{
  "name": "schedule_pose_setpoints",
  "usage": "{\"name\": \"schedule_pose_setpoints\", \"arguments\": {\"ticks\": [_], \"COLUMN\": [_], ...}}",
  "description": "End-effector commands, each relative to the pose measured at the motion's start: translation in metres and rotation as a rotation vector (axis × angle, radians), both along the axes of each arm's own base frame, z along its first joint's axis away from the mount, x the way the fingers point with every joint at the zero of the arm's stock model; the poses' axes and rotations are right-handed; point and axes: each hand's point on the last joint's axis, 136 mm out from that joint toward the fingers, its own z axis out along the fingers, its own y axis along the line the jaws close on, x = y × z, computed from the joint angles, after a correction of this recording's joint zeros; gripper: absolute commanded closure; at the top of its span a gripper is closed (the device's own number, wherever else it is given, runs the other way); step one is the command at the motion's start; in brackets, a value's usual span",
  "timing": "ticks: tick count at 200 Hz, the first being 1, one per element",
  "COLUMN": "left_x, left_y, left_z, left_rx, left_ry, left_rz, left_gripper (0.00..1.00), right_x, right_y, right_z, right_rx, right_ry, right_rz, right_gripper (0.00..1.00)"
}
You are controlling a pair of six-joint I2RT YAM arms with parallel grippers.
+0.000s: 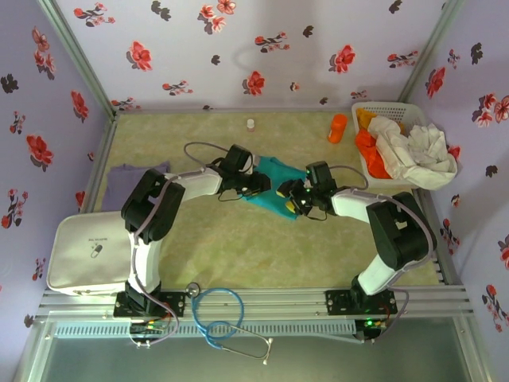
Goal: Fold and stack the t-shirts
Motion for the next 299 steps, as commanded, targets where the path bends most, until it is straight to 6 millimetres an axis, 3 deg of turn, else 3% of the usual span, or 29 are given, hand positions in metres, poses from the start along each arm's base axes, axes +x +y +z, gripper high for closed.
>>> {"name": "schedule_pose_setpoints", "arguments": {"ticks": [1,30,83,126,149,171,194,217,252,299], "left_x": [0.007,0.009,-0.007,-0.008,-0.019,-0.032,-0.039,-0.030,0.001,0.040], "left_y": [0.018,0.031,0.046,0.058,0.061,0.061,0.057,0.054,0.040,0.032], "left_z": [-0.019,-0.034,-0.048,-0.054,-0.054,-0.058,-0.049,-0.022,0.014,0.026], "left_rx": [0.066,0.100,0.118,0.140,0.123,0.106,0.076,0.067,0.037,-0.007], "left_ry": [-0.020,-0.006,0.008,0.015,0.037,0.074,0.098,0.071,0.024,-0.028], "left_rz": [0.001,-0.003,0.011,0.028,0.056,0.087,0.091,0.080,0.034,0.000], "left_gripper": [0.63,0.64,0.64,0.65,0.65,0.65,0.65,0.64,0.63,0.63], "right_x": [-0.014,-0.028,-0.041,-0.050,-0.047,-0.048,-0.040,-0.024,0.009,0.057], "right_y": [-0.011,-0.028,-0.043,-0.053,-0.051,-0.062,-0.073,-0.078,-0.069,-0.049], "right_z": [-0.023,-0.041,-0.052,-0.065,-0.061,-0.058,-0.046,-0.023,0.020,0.062], "right_rx": [-0.026,-0.081,-0.131,-0.152,-0.143,-0.223,-0.252,-0.269,-0.223,-0.099], "right_ry": [0.056,0.100,0.121,0.159,0.139,0.130,0.091,0.035,-0.068,-0.181], "right_rz": [-0.003,0.007,0.060,0.102,0.138,0.182,0.196,0.205,0.190,0.111], "right_gripper": [0.46,0.48,0.49,0.50,0.50,0.51,0.51,0.50,0.48,0.45]}}
